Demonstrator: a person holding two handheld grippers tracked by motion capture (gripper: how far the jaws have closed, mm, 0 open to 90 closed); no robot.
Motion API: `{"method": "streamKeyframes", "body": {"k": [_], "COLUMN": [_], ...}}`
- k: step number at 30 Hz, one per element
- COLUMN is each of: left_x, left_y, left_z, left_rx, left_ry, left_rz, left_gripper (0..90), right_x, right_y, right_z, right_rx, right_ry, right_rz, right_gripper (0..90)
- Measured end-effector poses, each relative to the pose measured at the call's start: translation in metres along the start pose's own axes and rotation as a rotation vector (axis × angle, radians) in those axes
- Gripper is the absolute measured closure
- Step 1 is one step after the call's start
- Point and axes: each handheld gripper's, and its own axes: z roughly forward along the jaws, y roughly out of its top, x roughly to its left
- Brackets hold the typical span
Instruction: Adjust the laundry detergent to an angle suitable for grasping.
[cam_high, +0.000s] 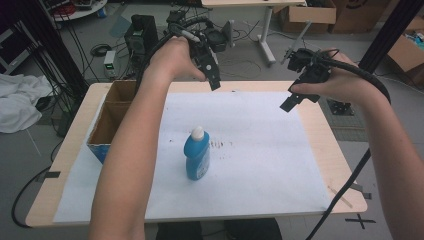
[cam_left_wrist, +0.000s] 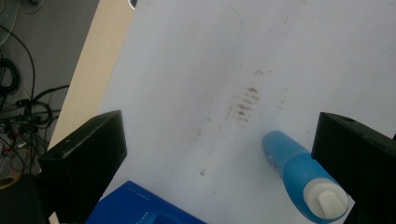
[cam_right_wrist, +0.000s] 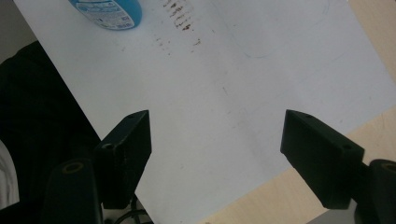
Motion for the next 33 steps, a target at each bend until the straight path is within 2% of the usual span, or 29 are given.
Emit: {"method": "streamKeyframes", "body": {"k": [9,14,20,33], "left_x": [0.000,-0.005,-0.010,-0.016], "left_y": [0.000,-0.001,-0.001,-0.004], "left_z": [-0.002,-0.003,-0.004,-0.007], "left_rx": [-0.018,0.001,0.003,0.008], "left_ry": [-0.002,0.002,0.004,0.006], "left_rz": [-0.005,-0.005,0.011,-0.005], "left_gripper": [3.8,3.4,3.3,3.3], "right_x": [-0.002,-0.001,-0.001,0.004], "right_y": [-0.003,-0.005,-0.007,-0.012], "right_z": [0.000,0.001,0.004,0.004], "right_rx": [-0.004,-0.014,-0.001,-0.012], "right_ry": [0.003,0.005,0.004,0.005], "right_rz": [0.002,0.001,0.006,0.000], "right_gripper": [24.2,24.2,24.1,24.1]}}
